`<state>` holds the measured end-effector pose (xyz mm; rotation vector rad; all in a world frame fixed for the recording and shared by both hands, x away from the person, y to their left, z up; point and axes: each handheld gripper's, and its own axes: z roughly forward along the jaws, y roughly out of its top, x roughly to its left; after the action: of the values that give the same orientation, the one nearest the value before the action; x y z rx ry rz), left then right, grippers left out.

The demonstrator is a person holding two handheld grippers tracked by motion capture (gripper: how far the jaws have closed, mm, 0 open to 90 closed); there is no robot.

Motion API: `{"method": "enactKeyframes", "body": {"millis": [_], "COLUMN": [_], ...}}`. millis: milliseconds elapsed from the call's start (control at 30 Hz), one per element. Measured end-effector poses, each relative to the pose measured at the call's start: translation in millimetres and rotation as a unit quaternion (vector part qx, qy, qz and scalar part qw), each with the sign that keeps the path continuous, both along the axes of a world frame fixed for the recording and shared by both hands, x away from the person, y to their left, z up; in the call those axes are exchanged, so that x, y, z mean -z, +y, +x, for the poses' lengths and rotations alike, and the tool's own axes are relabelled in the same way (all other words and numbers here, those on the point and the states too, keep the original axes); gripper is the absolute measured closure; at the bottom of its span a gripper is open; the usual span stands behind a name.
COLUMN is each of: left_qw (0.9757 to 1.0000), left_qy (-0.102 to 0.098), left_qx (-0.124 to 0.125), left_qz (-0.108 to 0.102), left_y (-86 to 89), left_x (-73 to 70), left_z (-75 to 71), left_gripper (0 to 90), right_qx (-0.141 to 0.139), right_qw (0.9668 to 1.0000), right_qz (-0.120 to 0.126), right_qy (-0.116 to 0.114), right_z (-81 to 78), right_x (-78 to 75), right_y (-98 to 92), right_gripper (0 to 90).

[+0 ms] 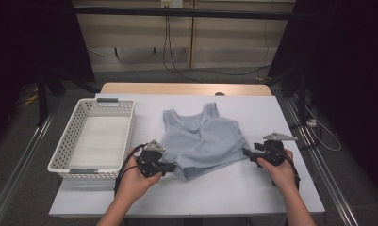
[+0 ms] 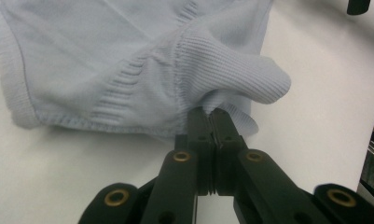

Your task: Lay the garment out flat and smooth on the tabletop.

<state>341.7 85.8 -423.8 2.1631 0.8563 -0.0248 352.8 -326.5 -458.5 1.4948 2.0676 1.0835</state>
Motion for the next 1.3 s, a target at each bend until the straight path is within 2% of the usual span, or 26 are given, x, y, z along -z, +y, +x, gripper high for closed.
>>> {"method": "enactKeyframes", "body": {"millis": [233, 300, 400, 500, 667, 767, 867, 1000, 1033, 1100, 1233, 1300], "left_qw": [1.0, 1.0, 0.9999, 0.9999, 0.9999, 0.9999, 0.9998, 0.9997, 0.9996, 0.9994, 0.9993, 0.9995], "left_qy": [0.0, 0.0, 0.0, 0.002, 0.006, 0.009, 0.013, 0.022, 0.022, 0.024, 0.021, 0.021], "left_qx": [-0.001, 0.002, 0.005, 0.008, 0.007, 0.008, 0.014, 0.01, 0.012, 0.016, 0.019, 0.018], "left_qz": [0.005, 0.007, 0.011, 0.015, 0.012, 0.007, 0.009, 0.006, 0.01, 0.017, 0.023, 0.016], "left_y": [4.9, 5.7, 4.9, 4.9, 9.0, 10.7, 14.6, 19.1, 18.7, 16.2, 14.0, 14.6], "left_x": [0.9, 1.4, 1.4, 2.2, 1.0, -1.4, -2.0, 1.5, 2.3, 3.7, 4.8, 3.5], "left_z": [-5.9, -6.2, -6.5, -6.4, -6.2, -7.1, -10.7, -13.8, -13.8, -14.2, -14.9, -15.0], "left_gripper": [88.7, 88.8, 88.8, 88.8, 88.9, 88.9, 89.0, 89.2, 89.2, 89.2, 89.1, 88.7], "right_qx": [0.009, 0.003, -0.005, -0.009, -0.003, 0.001, 0.003, -0.008, -0.011, -0.012, -0.009, -0.008], "right_qw": [0.9997, 0.9996, 0.9994, 0.9996, 0.9981, 0.9974, 0.9977, 0.9977, 0.9973, 0.9977, 0.9981, 0.9983], "right_qz": [0.013, 0.013, 0.008, 0.004, 0.052, 0.064, 0.055, 0.042, 0.042, 0.036, 0.031, 0.03], "right_qy": [0.017, 0.024, 0.033, 0.027, 0.034, 0.033, 0.039, 0.053, 0.059, 0.056, 0.053, 0.05], "right_z": [6.1, 6.4, 7.3, 7.1, -1.3, -11.1, -18.4, -33.5, -37.8, -45.0, -46.4, -46.0], "right_x": [0.5, 1.4, 3.7, 2.6, -10.1, -17.0, -20.7, -20.1, -19.2, -17.1, -15.1, -14.6], "right_y": [-4.2, -3.5, -0.5, 1.2, -11.2, -17.4, -19.6, -22.4, -22.4, -22.0, -19.8, -19.5], "right_gripper": [50.0, 62.7, 76.1, 87.0, 88.1, 88.1, 88.1, 88.2, 88.1, 88.1, 88.0, 87.9]}}
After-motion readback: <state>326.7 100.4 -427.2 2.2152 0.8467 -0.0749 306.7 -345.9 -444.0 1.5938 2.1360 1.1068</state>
